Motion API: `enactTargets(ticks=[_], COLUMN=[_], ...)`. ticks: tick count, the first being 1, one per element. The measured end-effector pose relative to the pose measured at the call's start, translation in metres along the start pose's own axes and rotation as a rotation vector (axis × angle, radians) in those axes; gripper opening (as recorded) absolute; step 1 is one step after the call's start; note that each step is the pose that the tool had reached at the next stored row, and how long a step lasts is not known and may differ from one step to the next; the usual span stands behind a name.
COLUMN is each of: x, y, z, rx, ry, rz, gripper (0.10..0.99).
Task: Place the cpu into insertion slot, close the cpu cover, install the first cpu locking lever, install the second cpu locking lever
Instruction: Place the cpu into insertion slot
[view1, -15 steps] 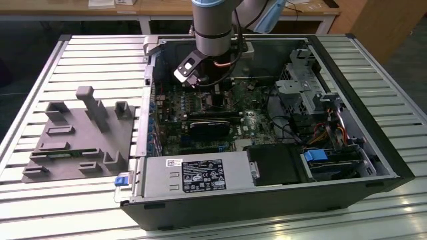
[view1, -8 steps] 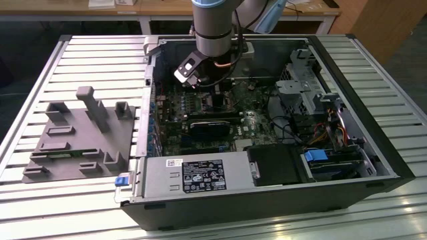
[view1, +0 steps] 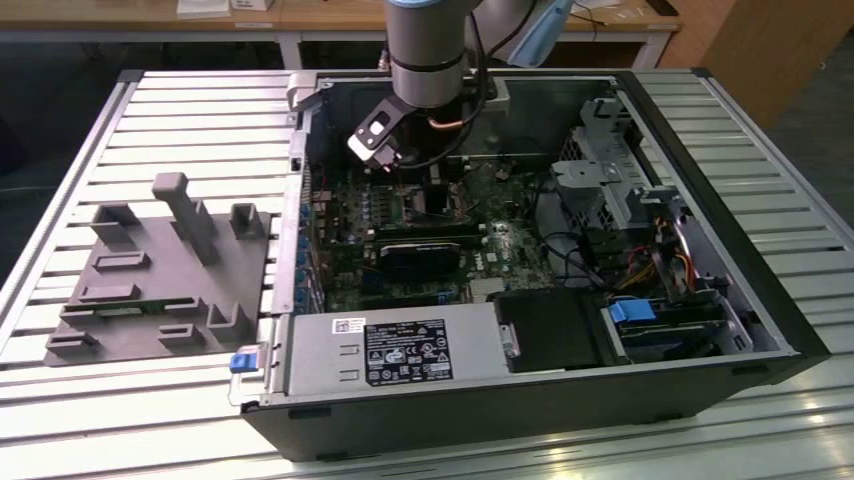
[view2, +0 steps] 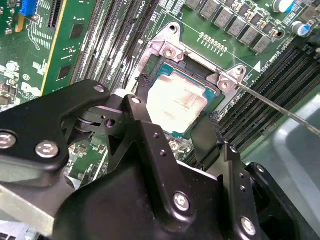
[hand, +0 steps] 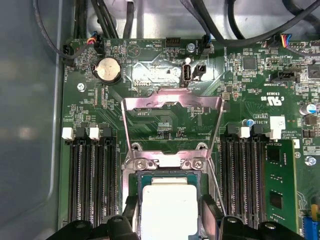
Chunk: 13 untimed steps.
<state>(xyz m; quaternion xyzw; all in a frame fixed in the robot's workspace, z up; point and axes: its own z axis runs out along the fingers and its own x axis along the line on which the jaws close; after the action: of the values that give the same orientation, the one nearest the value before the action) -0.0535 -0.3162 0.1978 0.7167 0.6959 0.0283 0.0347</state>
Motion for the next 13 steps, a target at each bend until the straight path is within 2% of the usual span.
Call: enactTargets(ticks=[4, 13], x=[0.0000, 0.0000], y=[0.0004, 0.0004], z=[-0.0044, -0.0048], rx=[0.000, 0.000], ry=[-0.0001, 0.0000], rz=[0.000, 0.000], gripper=[0.612, 0.600])
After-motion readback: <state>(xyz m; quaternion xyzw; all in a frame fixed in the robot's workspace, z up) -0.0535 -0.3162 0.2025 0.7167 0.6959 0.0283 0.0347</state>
